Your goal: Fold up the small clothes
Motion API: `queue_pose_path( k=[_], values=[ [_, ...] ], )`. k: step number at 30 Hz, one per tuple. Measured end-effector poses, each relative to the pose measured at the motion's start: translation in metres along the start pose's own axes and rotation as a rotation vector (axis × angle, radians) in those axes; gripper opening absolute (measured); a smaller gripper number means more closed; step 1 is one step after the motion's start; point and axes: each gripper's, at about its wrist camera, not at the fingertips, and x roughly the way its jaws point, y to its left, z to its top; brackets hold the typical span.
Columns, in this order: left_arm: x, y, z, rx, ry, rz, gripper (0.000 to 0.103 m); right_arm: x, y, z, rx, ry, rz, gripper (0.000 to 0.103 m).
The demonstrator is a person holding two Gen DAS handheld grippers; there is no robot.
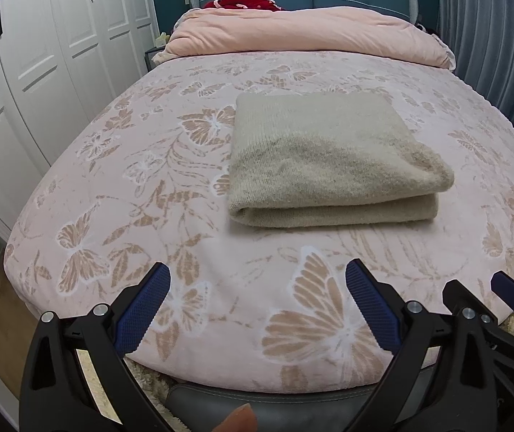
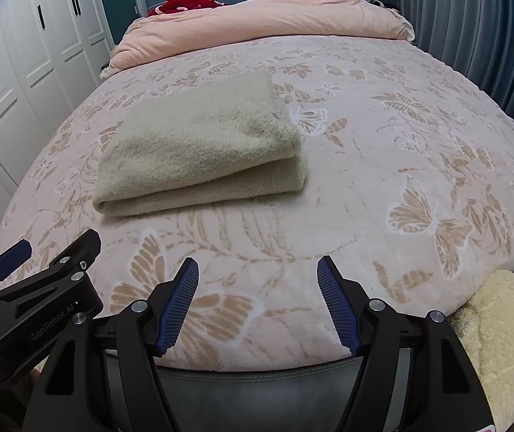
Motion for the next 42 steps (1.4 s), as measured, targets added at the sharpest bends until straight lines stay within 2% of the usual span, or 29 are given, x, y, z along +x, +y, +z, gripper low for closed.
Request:
queue_pose_path(
  k=[17, 42],
  values=[
    [-0.0050, -0.0041, 0.0007, 0.020, -0.010, 0.030, 0.096, -0.0007, 0.0003, -0.0002, 0.003, -0.003, -0.002, 0.067],
    [0.0006, -0.0008, 0.0004, 0.005, -0.005, 0.003, 0.094, -0.0016, 0.0059, -0.0027, 0.019, 0.000, -0.018, 0.067]
  ],
)
